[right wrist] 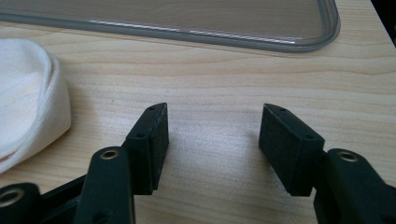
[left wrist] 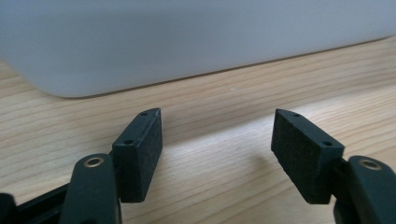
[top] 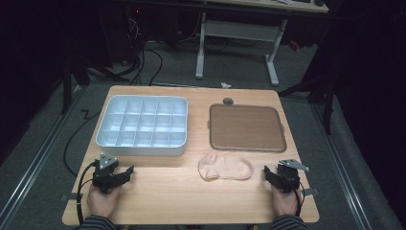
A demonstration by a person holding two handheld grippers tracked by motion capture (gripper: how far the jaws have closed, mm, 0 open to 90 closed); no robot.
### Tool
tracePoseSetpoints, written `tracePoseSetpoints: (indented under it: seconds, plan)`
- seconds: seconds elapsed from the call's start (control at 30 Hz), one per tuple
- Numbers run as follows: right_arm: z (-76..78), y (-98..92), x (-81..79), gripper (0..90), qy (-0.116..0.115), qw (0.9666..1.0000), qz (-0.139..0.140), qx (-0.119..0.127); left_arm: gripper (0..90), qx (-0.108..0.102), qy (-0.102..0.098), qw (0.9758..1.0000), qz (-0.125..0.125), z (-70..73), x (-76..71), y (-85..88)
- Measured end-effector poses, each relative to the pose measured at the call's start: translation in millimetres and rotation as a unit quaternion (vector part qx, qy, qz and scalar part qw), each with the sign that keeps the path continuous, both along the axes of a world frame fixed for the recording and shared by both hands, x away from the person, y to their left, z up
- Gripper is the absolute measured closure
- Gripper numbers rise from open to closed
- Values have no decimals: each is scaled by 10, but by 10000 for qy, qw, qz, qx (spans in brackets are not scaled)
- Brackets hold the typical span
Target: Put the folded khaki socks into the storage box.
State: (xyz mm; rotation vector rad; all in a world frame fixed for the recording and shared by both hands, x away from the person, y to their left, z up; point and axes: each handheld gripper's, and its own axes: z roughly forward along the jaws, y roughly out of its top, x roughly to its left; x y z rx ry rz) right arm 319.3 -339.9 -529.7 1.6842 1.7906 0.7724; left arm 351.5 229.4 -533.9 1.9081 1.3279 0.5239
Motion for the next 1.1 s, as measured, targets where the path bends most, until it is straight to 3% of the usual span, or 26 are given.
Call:
tracePoseSetpoints:
  seconds: [0.07, 0.2, 0.3, 0.43, 0.6, 0.9, 1.1]
  plan:
    - [1, -4, -15, 442, -7, 10000, 11, 3, 348, -71, -6, 10000, -61, 21, -20, -11]
    - [7, -12, -55, 463, -6, 9999, 20, 153, 353, 28, 91, 9998, -200, 74, -36, -68]
    - [18, -19, -92, 483, -17, 9995, 75, 315, 364, 166, 117, 9989, -414, 156, -71, -164]
    - [28, -4, -134, 503, -88, 9992, 211, 313, 388, 119, 146, 9974, -693, 246, -90, -283]
    - [53, 21, -197, 512, -133, 9986, 324, 404, 396, 33, 238, 9944, -1027, 295, -79, -508]
    - [108, 56, -299, 544, -160, 9969, 553, 528, 451, -126, 451, 9852, -1650, 284, -39, -914]
    - [145, 114, -336, 550, -216, 9964, 659, 494, 427, -174, 484, 9812, -1859, 281, -10, -1096]
